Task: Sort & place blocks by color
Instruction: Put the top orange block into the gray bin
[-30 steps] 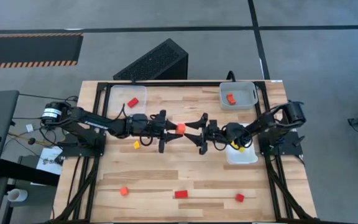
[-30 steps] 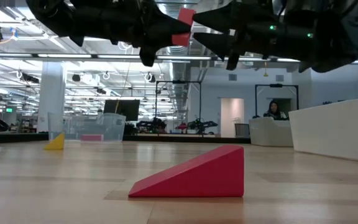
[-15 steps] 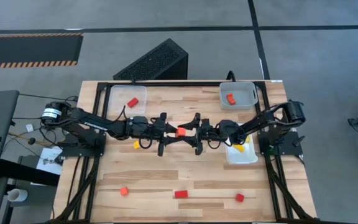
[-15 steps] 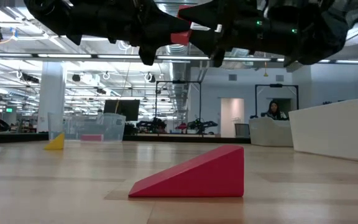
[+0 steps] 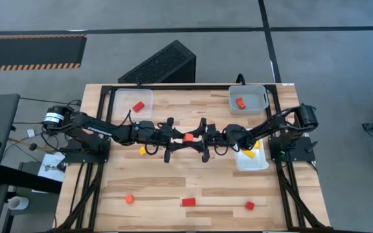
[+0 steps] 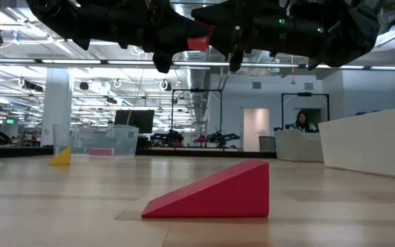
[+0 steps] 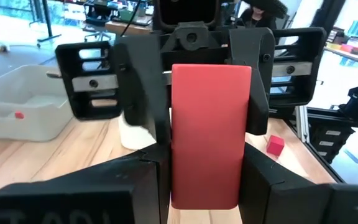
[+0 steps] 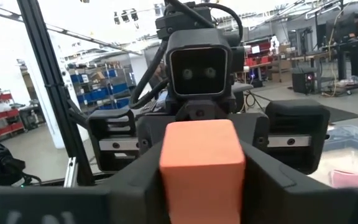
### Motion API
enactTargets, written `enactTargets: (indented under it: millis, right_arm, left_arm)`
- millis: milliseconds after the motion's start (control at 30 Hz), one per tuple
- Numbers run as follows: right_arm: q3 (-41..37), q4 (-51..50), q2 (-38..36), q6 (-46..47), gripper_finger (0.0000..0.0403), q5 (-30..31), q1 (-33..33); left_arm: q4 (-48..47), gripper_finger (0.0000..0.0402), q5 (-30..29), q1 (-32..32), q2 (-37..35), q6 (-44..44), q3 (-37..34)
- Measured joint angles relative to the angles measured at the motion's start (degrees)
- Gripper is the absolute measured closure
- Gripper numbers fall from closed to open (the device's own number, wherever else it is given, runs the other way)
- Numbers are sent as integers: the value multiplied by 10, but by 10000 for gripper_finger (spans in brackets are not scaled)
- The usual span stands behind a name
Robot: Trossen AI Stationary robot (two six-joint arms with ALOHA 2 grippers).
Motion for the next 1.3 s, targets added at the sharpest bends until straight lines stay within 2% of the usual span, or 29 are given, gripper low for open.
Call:
enactTargets:
  millis: [100, 267, 400, 533, 733, 867, 1033, 1133, 1300]
  right_arm:
    - [0, -12, -1, -9, 273, 2, 3]
    - [0, -18, -1, -23, 276, 8, 9]
    - [1, -21, -2, -22, 277, 13, 10]
    - [1, -43, -14, -22, 269, 30, 10]
    - [0, -132, -61, -24, 275, 51, 10]
    - [0, -223, -109, -34, 272, 112, 10]
    - [0, -419, -196, 1, 263, 229, -4]
    - [0, -551, -246, 45, 270, 291, -14]
    - [0, -764, -318, 124, 271, 337, -36]
  left_arm:
    - [-6, 305, -5, 0, 0, -13, -1]
    - [-12, 300, -6, -1, 0, -13, -1]
    - [-11, 264, -15, -1, 0, -19, -1]
    - [-30, 219, -49, -1, -7, -29, 0]
    - [-82, 174, -62, -1, -38, -35, 0]
    - [-134, 162, -96, -1, -68, -36, 0]
    - [-180, 160, -139, -2, -92, -49, 0]
    - [-180, 160, -139, -3, -92, -50, 0]
    - [-145, 160, -157, 4, -94, -55, 0]
